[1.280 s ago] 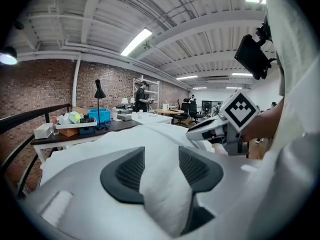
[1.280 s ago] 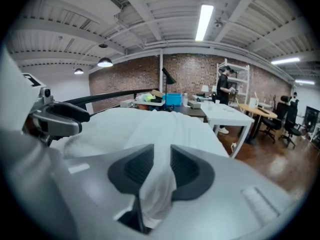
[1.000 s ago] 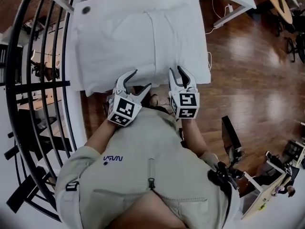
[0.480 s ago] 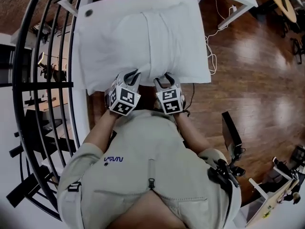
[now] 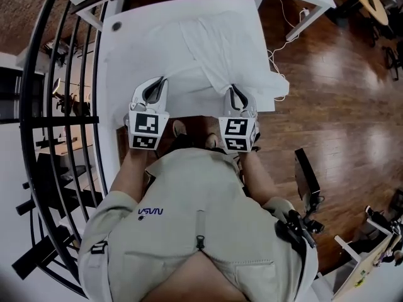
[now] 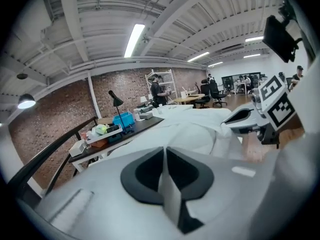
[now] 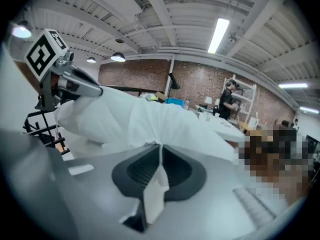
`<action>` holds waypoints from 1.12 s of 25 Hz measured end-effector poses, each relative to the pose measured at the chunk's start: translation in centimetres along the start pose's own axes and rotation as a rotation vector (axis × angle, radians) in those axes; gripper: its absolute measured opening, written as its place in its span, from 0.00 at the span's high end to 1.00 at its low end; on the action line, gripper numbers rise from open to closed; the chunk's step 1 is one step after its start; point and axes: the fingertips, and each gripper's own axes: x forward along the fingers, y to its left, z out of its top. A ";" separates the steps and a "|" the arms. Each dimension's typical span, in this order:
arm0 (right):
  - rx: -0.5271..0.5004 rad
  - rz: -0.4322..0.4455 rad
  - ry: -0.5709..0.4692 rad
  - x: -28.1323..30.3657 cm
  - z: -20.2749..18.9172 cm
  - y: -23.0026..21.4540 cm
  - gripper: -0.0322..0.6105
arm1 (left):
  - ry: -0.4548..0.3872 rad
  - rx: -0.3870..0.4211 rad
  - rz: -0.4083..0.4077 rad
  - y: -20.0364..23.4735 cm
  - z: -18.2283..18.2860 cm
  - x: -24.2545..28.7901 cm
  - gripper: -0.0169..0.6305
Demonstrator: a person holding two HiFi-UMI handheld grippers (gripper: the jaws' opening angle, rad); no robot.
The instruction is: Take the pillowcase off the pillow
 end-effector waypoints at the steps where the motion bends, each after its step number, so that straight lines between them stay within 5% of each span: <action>1: 0.004 -0.036 0.000 -0.2 -0.1 -1.4 0.92 | -0.007 -0.022 0.006 0.5 0.2 -0.2 0.94; 6: 0.061 -0.120 0.118 0.0 -4.5 -5.9 0.92 | 0.025 -0.114 -0.031 -0.1 -2.0 -0.5 0.95; 15: 0.236 0.006 0.354 0.2 -14.8 -3.1 0.92 | 0.137 -0.210 -0.152 -6.7 -8.3 0.1 0.95; 21: 0.233 0.096 0.263 -1.7 -12.5 -2.5 0.84 | 0.090 -0.157 -0.239 -8.1 -5.9 -0.5 0.86; 28: 0.212 0.121 0.067 -2.9 -3.3 -1.8 0.82 | -0.116 -0.137 -0.345 -7.3 0.9 -1.2 0.84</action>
